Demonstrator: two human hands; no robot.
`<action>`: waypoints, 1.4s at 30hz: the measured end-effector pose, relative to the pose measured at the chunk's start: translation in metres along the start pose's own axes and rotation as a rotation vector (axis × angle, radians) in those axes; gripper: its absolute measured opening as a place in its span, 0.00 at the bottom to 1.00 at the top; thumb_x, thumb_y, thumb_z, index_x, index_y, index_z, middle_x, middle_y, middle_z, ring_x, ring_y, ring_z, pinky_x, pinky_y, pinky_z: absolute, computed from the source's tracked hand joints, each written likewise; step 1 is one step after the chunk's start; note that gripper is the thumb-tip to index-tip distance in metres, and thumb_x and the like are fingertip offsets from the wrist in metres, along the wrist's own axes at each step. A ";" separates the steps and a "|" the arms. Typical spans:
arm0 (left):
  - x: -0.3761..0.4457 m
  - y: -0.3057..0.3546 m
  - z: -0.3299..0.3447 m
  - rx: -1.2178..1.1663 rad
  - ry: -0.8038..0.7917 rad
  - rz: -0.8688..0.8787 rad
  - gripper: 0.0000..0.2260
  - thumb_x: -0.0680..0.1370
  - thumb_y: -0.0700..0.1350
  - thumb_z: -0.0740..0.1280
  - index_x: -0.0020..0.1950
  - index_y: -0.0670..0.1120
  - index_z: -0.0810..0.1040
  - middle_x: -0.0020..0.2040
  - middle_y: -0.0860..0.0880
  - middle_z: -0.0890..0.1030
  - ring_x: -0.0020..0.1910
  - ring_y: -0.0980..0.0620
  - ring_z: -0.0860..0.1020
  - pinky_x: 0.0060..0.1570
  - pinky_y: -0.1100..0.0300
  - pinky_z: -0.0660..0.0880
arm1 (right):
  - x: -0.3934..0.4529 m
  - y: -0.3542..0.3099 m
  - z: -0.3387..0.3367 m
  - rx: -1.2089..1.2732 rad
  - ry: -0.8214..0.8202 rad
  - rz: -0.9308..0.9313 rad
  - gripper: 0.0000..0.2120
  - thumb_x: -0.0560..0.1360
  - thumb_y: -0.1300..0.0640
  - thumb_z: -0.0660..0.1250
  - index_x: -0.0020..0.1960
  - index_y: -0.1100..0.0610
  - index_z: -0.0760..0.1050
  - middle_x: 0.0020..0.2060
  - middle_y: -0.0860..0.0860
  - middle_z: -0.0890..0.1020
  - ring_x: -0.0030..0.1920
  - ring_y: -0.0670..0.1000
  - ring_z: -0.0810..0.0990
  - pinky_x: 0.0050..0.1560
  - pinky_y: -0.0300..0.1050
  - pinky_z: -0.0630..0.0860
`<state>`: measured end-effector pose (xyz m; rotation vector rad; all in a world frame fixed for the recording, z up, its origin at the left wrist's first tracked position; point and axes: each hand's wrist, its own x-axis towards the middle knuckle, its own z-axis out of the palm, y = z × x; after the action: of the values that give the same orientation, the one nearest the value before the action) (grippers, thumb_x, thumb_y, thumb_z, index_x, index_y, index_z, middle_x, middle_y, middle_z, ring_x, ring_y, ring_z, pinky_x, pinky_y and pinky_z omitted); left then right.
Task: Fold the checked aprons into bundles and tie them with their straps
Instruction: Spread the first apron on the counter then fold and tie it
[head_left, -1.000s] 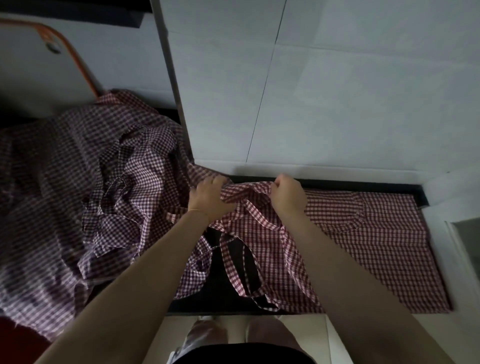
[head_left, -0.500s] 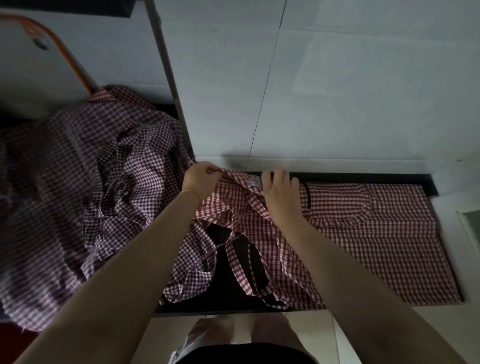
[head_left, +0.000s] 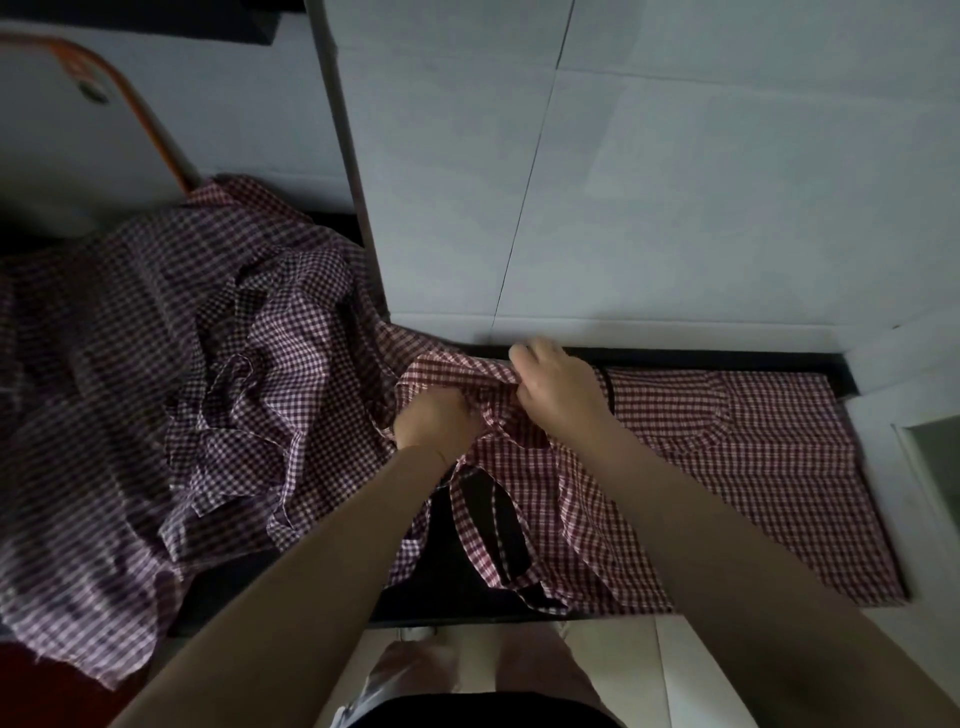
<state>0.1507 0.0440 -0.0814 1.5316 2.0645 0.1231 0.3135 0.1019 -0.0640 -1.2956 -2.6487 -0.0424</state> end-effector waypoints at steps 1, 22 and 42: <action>-0.003 0.001 0.010 0.041 0.060 0.057 0.14 0.76 0.55 0.68 0.54 0.48 0.80 0.56 0.50 0.78 0.57 0.48 0.75 0.50 0.52 0.77 | 0.001 0.001 -0.004 0.074 -0.027 0.061 0.07 0.71 0.69 0.67 0.47 0.62 0.73 0.38 0.55 0.75 0.33 0.55 0.75 0.27 0.44 0.64; 0.007 -0.040 -0.072 0.766 -0.633 -0.071 0.20 0.68 0.46 0.79 0.57 0.43 0.81 0.52 0.49 0.80 0.56 0.45 0.79 0.58 0.52 0.76 | 0.017 -0.018 -0.008 0.564 -0.297 0.769 0.03 0.81 0.60 0.61 0.53 0.60 0.71 0.40 0.53 0.81 0.38 0.52 0.83 0.37 0.47 0.79; -0.018 -0.065 -0.006 -0.940 -0.351 -0.397 0.33 0.70 0.67 0.69 0.61 0.41 0.80 0.55 0.43 0.83 0.54 0.43 0.81 0.64 0.50 0.74 | -0.030 -0.095 0.016 1.378 -0.744 0.878 0.09 0.80 0.59 0.66 0.56 0.61 0.81 0.52 0.56 0.85 0.54 0.55 0.83 0.57 0.46 0.79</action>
<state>0.0956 0.0070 -0.0956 0.5186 1.6043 0.5388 0.2542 0.0213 -0.0792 -1.7221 -1.3191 2.1654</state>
